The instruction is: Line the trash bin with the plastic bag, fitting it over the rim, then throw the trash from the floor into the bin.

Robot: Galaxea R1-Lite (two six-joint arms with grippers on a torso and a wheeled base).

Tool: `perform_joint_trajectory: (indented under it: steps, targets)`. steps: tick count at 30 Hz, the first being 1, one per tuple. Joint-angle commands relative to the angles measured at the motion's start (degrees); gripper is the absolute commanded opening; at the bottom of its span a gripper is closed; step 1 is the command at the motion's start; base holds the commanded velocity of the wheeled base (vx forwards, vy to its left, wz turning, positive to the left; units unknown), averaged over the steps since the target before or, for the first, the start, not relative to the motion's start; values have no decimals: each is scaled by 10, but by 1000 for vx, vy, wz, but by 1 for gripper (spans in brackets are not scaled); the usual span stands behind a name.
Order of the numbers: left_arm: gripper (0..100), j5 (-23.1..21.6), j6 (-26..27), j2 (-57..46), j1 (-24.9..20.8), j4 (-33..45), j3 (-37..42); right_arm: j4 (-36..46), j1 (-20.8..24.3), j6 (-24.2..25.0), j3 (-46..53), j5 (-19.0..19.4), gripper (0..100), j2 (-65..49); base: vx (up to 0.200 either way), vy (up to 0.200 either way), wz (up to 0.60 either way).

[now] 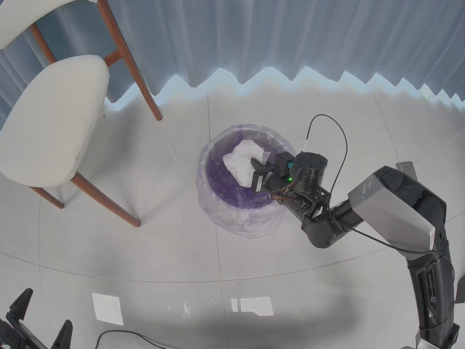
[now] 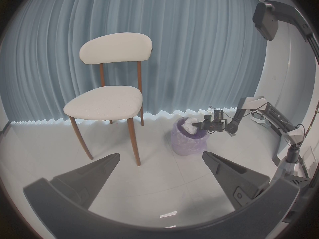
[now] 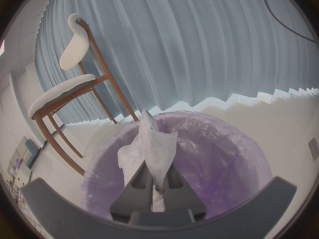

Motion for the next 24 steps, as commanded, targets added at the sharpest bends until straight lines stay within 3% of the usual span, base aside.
perform_joint_trajectory:
  steps: [1,5,6,11,18,24]
  targets:
    - [100,-12,-1,-7,0,5,7,-3,-2,0,-4,1,0,16,0,0,0]
    - [100,-8,-2,-7,0,6,7,-1,-6,0,-4,1,0,17,0,0,0]
    - [100,-4,-3,-7,-1,5,7,-3,-7,0,-3,1,100,19,0,0,0]
    - [100,30,-6,-7,0,-2,10,-14,-7,4,0,1,100,8,0,0,0]
    - [100,44,-14,-7,0,-2,10,-6,-6,4,27,0,100,-75,0,0,0]
    - [100,157,-29,-7,0,-6,10,71,-33,6,131,-27,100,-311,0,0,0]
